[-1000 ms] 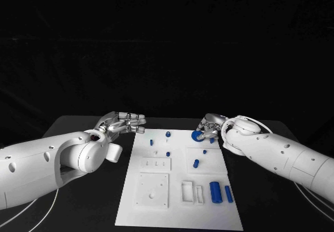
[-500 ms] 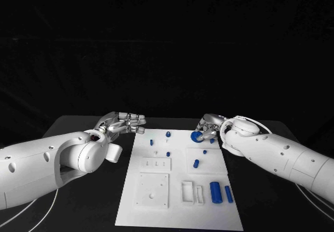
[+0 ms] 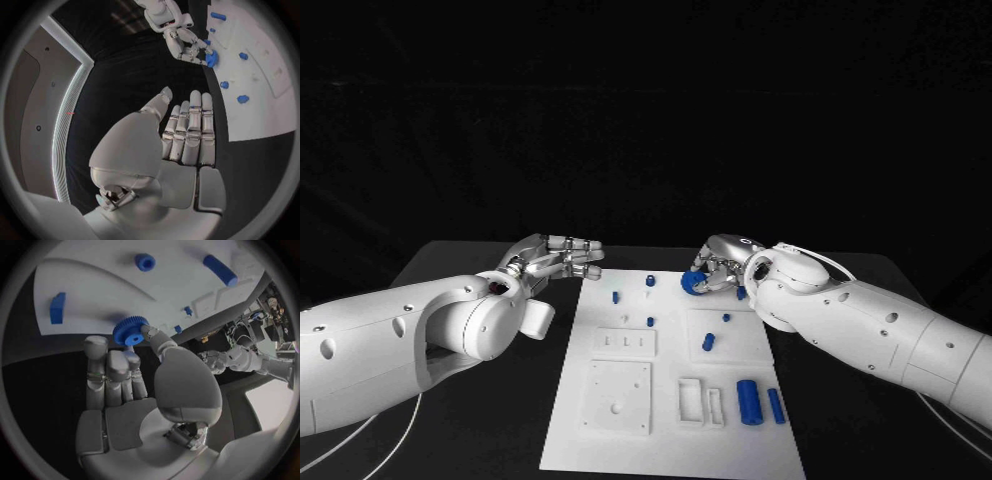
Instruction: Assemble the parts on the task board
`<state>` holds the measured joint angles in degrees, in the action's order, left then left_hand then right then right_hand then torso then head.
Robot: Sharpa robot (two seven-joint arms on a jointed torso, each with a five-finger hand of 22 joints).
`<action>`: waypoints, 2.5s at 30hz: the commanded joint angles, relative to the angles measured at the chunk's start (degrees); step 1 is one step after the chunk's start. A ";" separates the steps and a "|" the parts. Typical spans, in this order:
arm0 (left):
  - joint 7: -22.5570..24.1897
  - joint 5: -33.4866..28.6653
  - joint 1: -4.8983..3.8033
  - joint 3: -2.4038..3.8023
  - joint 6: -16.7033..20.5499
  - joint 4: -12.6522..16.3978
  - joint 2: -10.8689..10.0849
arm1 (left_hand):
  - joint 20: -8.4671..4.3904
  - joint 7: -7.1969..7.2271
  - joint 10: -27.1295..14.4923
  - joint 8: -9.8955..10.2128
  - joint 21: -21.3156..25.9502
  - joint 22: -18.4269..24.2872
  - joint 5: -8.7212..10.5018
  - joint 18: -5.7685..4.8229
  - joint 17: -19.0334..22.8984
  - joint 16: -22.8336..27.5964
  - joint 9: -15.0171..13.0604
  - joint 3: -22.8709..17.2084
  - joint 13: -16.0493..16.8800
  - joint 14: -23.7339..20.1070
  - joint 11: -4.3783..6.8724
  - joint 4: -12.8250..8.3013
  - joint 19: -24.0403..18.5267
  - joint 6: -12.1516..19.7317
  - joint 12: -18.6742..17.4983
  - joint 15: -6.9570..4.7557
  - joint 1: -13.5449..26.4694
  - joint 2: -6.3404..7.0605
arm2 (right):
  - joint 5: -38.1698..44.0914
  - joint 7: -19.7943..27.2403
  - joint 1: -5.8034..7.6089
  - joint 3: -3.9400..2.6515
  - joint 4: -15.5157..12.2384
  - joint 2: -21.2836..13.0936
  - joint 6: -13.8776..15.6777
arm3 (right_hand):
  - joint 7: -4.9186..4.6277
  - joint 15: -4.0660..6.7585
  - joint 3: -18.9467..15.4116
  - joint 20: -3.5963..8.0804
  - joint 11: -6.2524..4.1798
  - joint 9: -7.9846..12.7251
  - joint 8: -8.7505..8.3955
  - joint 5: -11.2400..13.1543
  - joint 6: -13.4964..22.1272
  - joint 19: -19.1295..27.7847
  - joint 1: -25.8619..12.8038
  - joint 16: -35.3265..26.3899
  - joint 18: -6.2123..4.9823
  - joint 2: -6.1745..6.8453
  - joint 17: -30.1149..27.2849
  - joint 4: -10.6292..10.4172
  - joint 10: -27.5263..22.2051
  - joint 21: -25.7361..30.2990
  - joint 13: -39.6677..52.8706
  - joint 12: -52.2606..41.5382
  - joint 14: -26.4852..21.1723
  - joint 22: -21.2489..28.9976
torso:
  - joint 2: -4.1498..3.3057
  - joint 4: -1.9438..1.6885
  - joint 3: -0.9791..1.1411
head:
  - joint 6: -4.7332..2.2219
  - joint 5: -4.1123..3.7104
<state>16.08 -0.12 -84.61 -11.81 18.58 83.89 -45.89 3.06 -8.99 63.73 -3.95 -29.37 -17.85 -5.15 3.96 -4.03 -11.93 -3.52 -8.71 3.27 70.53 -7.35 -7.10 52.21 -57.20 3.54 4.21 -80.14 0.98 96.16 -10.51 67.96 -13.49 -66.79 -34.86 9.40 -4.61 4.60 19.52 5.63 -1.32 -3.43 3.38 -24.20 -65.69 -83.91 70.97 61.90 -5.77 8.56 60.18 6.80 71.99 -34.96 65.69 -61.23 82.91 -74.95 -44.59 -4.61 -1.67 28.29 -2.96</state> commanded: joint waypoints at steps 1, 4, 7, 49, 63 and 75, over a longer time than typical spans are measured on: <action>0.21 0.23 -0.16 0.05 -0.61 0.21 0.05 | 0.14 0.06 -0.27 0.17 -0.27 0.06 0.23 0.15 0.07 -0.13 -0.09 0.27 0.08 -0.15 0.05 -0.06 -0.39 0.43 -0.17 0.07 -0.47 -0.10 | 4.56 -1.83 0.00 -0.01 -1.95 0.15 4.02 | 0.05 0.27 0.26 0.46 0.10 -0.15 0.16 0.23 -0.37 -2.89 0.24 0.25 0.66 0.29 0.02 -0.24 0.32 -0.30 0.01 0.01 -0.06 -0.65 | -0.02 -0.05 0.00 | -0.15 0.18; 0.19 0.23 -0.16 0.05 -0.59 0.26 0.05 | 0.14 0.06 -0.27 0.17 -0.27 0.06 0.23 0.15 0.07 -0.13 -0.09 0.27 0.08 -0.15 0.05 -0.06 -0.39 0.43 -0.17 0.07 -0.47 -0.10 | 6.05 -2.55 0.00 0.18 -3.73 0.51 5.14 | 0.05 0.26 0.79 0.45 0.09 -0.15 0.15 0.69 -0.41 -2.93 0.32 0.21 0.71 0.48 -0.05 -0.41 0.34 -0.65 -0.05 0.11 -0.05 -0.76 | -0.03 -0.04 0.02 | -0.11 0.38; 0.18 0.23 -0.16 0.05 -0.58 0.30 0.06 | 0.14 0.06 -0.27 0.17 -0.27 0.06 0.23 0.15 0.07 -0.13 -0.09 0.27 0.08 -0.15 0.05 -0.06 -0.39 0.43 -0.17 0.07 -0.47 -0.10 | 7.32 -3.12 0.00 0.61 -4.94 0.98 5.92 | 0.06 0.22 1.41 0.42 0.10 -0.15 0.15 1.04 -0.49 -2.94 0.33 0.26 0.75 0.72 -0.06 -0.58 0.40 -0.94 -0.02 0.12 -0.01 -0.86 | -0.04 -0.07 -0.01 | -0.13 0.45; 0.01 0.24 -0.17 0.05 -0.83 0.09 0.89 | 0.14 0.06 -0.28 0.17 -0.40 0.18 0.16 0.16 0.08 -0.08 -0.09 0.25 0.07 -0.14 0.04 -0.03 -0.43 0.42 -0.17 0.07 -0.62 -0.04 | 11.84 -4.64 -0.32 6.20 3.20 11.94 8.00 | 0.00 0.22 2.58 0.42 0.10 -0.14 0.14 1.62 -0.26 -2.93 0.34 -0.25 0.75 1.23 -0.76 -0.83 0.20 -0.95 -0.36 0.68 -0.10 -0.76 | -0.11 -0.08 0.13 | 0.07 0.99; -0.09 0.32 -0.17 0.05 -0.90 0.07 0.82 | 0.14 0.06 -0.28 0.17 -0.40 0.18 0.16 0.16 0.08 -0.08 -0.09 0.25 0.07 -0.14 0.04 -0.03 -0.43 0.42 -0.17 0.07 -0.62 -0.04 | 10.65 -4.07 -0.33 6.27 3.86 11.80 7.90 | -1.06 -0.16 -1.16 0.15 0.83 -0.12 0.20 7.41 5.33 -2.87 -0.70 -0.99 0.46 2.04 -1.48 -2.21 -0.54 -0.03 -1.48 1.95 -0.24 -0.30 | -0.12 -0.02 0.19 | 0.13 0.95; -0.16 0.43 -0.17 0.05 -0.93 0.04 0.80 | 0.17 0.01 -0.41 0.18 -0.59 0.21 0.13 0.16 0.08 -0.02 -0.09 0.26 0.08 -0.20 0.00 0.00 -0.58 0.55 -0.17 0.12 -0.60 0.04 | 7.24 -3.01 -0.33 6.28 4.55 11.45 7.55 | -1.09 -0.51 -11.33 -0.36 1.23 -0.17 0.21 5.49 6.45 -2.91 -4.71 -0.68 -0.31 1.88 -1.20 -20.13 -0.95 -0.22 -2.22 1.76 -0.19 0.18 | -0.12 -0.02 0.14 | 0.37 1.04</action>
<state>15.71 0.01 -84.61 -11.80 18.47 83.87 -45.18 3.26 -8.99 63.75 -3.95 -29.59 -17.71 -5.15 3.96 -4.03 -11.93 -3.52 -8.71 3.27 70.53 -7.36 -7.10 52.00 -57.20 3.54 4.21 -80.14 0.98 104.71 -14.26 67.63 -7.22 -62.27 -23.31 17.74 -5.67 4.40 8.18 5.61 -0.50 -3.64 3.65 -18.42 -58.70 -83.92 66.60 61.01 -5.73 10.64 58.92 -13.14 71.15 -35.18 63.55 -59.21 82.70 -74.84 -44.70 -4.66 -1.49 28.59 -2.00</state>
